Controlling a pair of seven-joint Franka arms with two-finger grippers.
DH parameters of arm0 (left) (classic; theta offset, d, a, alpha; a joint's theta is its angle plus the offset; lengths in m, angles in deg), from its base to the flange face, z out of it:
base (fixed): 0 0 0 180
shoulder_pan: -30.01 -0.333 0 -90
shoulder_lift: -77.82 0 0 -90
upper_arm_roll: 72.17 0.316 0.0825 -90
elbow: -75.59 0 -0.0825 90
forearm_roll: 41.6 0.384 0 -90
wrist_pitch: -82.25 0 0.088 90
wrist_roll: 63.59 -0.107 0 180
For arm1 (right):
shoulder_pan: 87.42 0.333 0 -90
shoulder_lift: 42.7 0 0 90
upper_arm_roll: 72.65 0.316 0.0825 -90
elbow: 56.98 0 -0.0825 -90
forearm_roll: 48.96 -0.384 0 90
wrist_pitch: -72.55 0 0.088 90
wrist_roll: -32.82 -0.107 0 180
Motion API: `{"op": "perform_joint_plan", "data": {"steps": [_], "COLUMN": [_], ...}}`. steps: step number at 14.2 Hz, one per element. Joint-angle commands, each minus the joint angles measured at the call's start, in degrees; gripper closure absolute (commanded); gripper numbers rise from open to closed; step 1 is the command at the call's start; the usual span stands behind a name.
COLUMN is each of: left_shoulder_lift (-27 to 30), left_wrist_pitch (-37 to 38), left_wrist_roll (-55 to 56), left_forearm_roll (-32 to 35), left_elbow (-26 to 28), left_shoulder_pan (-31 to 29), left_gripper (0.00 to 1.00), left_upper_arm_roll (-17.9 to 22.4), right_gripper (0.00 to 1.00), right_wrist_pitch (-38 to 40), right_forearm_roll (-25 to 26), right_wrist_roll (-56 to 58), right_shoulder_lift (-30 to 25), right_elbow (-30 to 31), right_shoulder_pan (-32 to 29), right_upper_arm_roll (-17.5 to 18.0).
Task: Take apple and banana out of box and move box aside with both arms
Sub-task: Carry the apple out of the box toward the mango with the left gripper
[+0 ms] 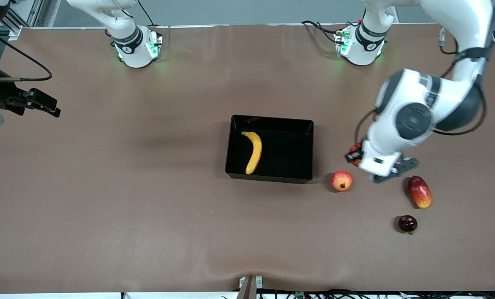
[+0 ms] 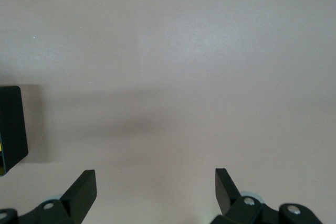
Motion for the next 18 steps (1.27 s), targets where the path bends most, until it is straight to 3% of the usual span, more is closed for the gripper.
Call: {"op": "perform_joint_plan", "data": {"steps": [1,7,14,18], "left_shoulder_lift": [-3.2,-9.0,-20.9,-25.2], "left_wrist_pitch": [-1.9,-10.8,-12.1,-18.1], "left_wrist_roll": [-0.4,-4.7,-9.8,-12.5], "left_forearm_roll": [1.1,3.7,4.6,4.6], "left_elbow": [0.4,-1.5,-14.5,-15.7], "left_shoulder_pan": [-4.2,-7.9,-7.7,-7.5], "left_gripper": [1.0,1.0,1.0,1.0], "left_upper_arm_roll": [-0.5,-0.4,-0.3,-0.3], "right_gripper": [0.0,0.0,0.0,0.0], "right_wrist_pitch": [0.5,0.5,-3.2,-6.7], "right_forearm_roll": [0.3,0.3,0.1,0.7], "right_wrist_roll": [-0.8,-0.8,-0.9,-0.8], "right_shoulder_lift": [0.1,0.2,5.6,9.5], "right_elbow": [-0.7,-0.6,-1.1,-1.1], "right_shoulder_pan": [-0.1,-0.4,4.0,7.9], "right_upper_arm_roll": [0.2,0.2,0.4,0.4]}}
